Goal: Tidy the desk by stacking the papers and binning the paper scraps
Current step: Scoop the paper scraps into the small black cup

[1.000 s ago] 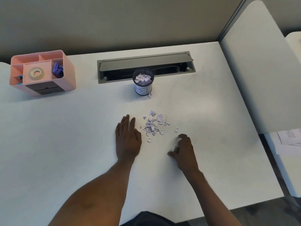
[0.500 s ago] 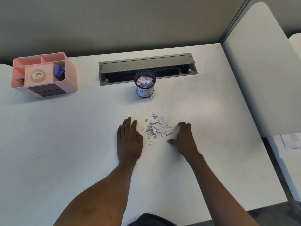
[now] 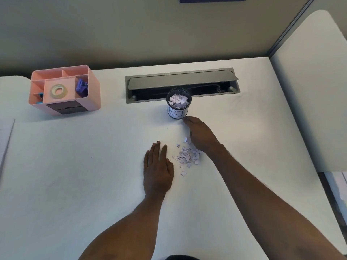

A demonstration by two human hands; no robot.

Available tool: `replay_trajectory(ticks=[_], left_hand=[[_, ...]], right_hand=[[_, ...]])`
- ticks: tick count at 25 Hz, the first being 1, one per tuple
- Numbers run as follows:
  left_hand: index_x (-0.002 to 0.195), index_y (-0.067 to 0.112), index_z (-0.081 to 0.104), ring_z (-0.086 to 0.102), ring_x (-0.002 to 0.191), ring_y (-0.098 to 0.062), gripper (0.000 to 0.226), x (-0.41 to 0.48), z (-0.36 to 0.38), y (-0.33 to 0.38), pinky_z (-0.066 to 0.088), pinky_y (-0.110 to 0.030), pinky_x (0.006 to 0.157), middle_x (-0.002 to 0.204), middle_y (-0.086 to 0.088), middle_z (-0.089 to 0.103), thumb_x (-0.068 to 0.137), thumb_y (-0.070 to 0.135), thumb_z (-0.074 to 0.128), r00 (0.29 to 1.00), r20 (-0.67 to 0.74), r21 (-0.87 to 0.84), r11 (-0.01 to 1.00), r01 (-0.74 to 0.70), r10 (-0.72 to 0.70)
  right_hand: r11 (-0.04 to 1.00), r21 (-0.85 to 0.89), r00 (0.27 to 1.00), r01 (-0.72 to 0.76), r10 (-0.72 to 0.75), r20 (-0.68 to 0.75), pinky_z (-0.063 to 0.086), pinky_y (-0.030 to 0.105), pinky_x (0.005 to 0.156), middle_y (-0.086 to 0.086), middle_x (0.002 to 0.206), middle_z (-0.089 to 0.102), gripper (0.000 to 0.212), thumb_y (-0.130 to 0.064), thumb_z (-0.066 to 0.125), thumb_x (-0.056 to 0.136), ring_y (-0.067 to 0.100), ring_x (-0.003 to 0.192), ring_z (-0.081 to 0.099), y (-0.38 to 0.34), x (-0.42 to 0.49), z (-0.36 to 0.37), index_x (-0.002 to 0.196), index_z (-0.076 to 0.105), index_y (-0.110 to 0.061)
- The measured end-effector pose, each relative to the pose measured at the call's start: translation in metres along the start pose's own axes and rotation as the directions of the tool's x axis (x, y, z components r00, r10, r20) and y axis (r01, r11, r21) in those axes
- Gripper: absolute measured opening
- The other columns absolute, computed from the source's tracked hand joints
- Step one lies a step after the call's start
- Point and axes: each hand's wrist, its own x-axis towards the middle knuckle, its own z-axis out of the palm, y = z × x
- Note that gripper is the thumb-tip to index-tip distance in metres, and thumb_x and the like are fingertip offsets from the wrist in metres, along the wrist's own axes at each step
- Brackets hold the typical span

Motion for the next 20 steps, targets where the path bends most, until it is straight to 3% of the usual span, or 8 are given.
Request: replay_trajectory(ticks=[3,6,9,11,14,17,19,20], left_hand=[[0.155,0.018,0.046,0.030,0.159,-0.023,0.055,0.000,-0.001,0.000,0.024,-0.046,0.130,0.170,-0.006,0.035,0.101,0.019,0.050,1.000,0.008,-0.006,1.000,0.006,-0.006],[0.154,0.017,0.048,0.030,0.158,-0.024,0.054,-0.001,-0.004,0.001,0.026,-0.046,0.130,0.169,-0.006,0.037,0.100,0.017,0.052,1.000,0.001,-0.021,1.000,0.001,-0.001],[0.154,0.018,0.048,0.029,0.159,-0.023,0.054,0.000,-0.005,0.002,0.025,-0.046,0.130,0.169,-0.005,0.036,0.101,0.017,0.052,1.000,0.008,-0.028,1.000,0.005,-0.004],[0.155,0.018,0.047,0.029,0.159,-0.023,0.054,-0.001,-0.005,0.002,0.024,-0.045,0.130,0.169,-0.005,0.036,0.101,0.018,0.051,1.000,0.011,-0.022,1.000,0.007,-0.006],[0.155,0.018,0.048,0.030,0.158,-0.023,0.054,-0.001,-0.004,0.001,0.026,-0.046,0.130,0.169,-0.005,0.036,0.101,0.017,0.052,1.000,0.000,-0.022,1.000,0.008,-0.008],[0.154,0.017,0.049,0.031,0.158,-0.024,0.054,0.000,-0.003,0.001,0.027,-0.047,0.129,0.169,-0.006,0.037,0.100,0.016,0.053,1.000,-0.002,-0.021,1.000,0.003,-0.003],[0.154,0.016,0.049,0.032,0.158,-0.025,0.053,-0.001,-0.003,0.001,0.028,-0.047,0.129,0.168,-0.006,0.038,0.101,0.017,0.051,1.000,-0.005,-0.020,1.000,0.000,0.000],[0.154,0.016,0.049,0.032,0.157,-0.025,0.053,-0.001,-0.003,0.001,0.028,-0.047,0.129,0.168,-0.006,0.038,0.101,0.018,0.049,1.000,-0.006,-0.021,1.000,-0.001,0.001]], right_hand=[[0.998,-0.028,0.998,0.047,-0.046,0.030,0.041,0.039,0.111,0.015,0.141,0.056,0.053,0.009,0.050,0.085,0.033,0.129,0.053,0.009,-0.005,0.003,0.136,0.058,-0.001],[0.998,0.025,0.998,0.059,-0.058,-0.035,0.049,0.039,0.084,0.008,0.106,0.066,0.022,-0.002,0.051,0.090,0.031,0.102,0.061,0.015,-0.022,0.001,0.101,0.069,-0.008],[1.000,0.013,0.995,-0.020,0.021,-0.099,0.051,0.037,0.079,0.003,0.120,0.060,0.034,-0.003,0.052,0.089,0.024,0.109,0.055,0.018,-0.031,-0.002,0.119,0.065,-0.015],[0.996,-0.065,0.998,0.054,-0.056,-0.020,0.051,0.040,0.084,0.005,0.133,0.055,0.053,-0.003,0.053,0.085,0.028,0.116,0.052,0.016,-0.035,0.001,0.137,0.057,-0.016],[0.983,-0.064,0.984,0.170,-0.166,0.060,0.049,0.038,0.086,0.004,0.132,0.053,0.052,-0.010,0.051,0.084,0.028,0.117,0.052,0.012,-0.050,0.009,0.135,0.058,-0.018],[0.982,-0.088,0.983,0.165,-0.156,0.094,0.050,0.035,0.081,-0.003,0.128,0.050,0.044,-0.038,0.057,0.090,0.021,0.114,0.051,0.014,-0.070,0.006,0.133,0.055,-0.026],[0.980,-0.124,0.977,0.153,-0.131,0.170,0.050,0.033,0.077,-0.006,0.133,0.044,0.066,-0.055,0.070,0.081,0.017,0.116,0.047,0.016,-0.079,0.005,0.138,0.048,-0.030],[0.985,-0.113,0.975,0.127,-0.104,0.196,0.050,0.033,0.075,-0.006,0.135,0.042,0.071,-0.053,0.076,0.077,0.015,0.117,0.044,0.015,-0.081,0.006,0.138,0.047,-0.030]])
